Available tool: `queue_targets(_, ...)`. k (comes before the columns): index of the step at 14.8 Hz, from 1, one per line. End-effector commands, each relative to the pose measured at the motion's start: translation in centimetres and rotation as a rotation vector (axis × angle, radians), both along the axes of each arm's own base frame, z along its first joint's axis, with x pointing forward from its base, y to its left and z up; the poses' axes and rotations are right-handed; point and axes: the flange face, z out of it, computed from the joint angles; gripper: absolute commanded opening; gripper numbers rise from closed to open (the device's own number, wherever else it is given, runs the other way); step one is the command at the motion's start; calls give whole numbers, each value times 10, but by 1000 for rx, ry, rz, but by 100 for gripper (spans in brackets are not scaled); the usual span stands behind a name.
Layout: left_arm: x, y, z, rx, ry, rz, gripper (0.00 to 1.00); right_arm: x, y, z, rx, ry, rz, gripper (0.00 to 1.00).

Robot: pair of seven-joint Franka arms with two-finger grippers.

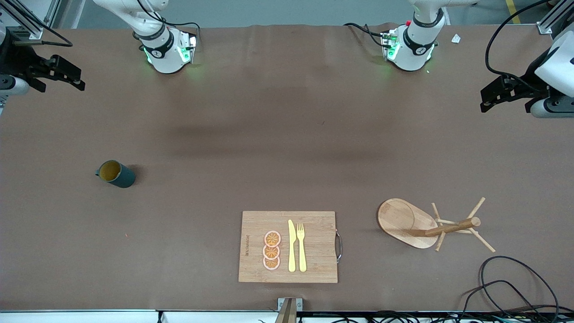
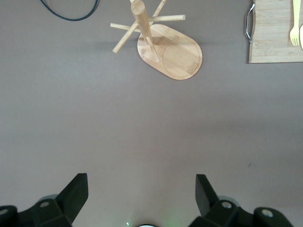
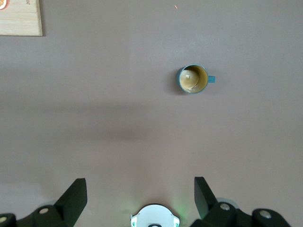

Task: Pass cup and hang on rack
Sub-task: 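Move the right gripper toward the teal mug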

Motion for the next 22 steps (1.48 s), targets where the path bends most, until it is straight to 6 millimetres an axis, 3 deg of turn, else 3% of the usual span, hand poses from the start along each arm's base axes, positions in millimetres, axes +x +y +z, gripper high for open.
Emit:
queue_targets(1, -3, 3, 6, 3, 4, -19, 100, 1, 0, 2, -7, -1, -5, 100)
queue_targets(8, 8, 0, -10, 1, 24, -7, 100, 1, 0, 1, -8, 1, -5, 100)
queue_targets(12, 10, -10, -10, 2, 6, -19, 100, 0, -11, -17, -7, 33, -30, 100)
queue_targets(16, 14, -11, -15, 1, 12, -21, 100, 6, -40, -83, -4, 26, -94, 100)
queue_targets(20, 14, -10, -15, 1, 11, -21, 100, 11, -50, -130, 4, -25, -124, 100)
queue_targets(22, 14, -11, -15, -1, 11, -20, 100, 11, -49, -139, 13, -35, -129, 100)
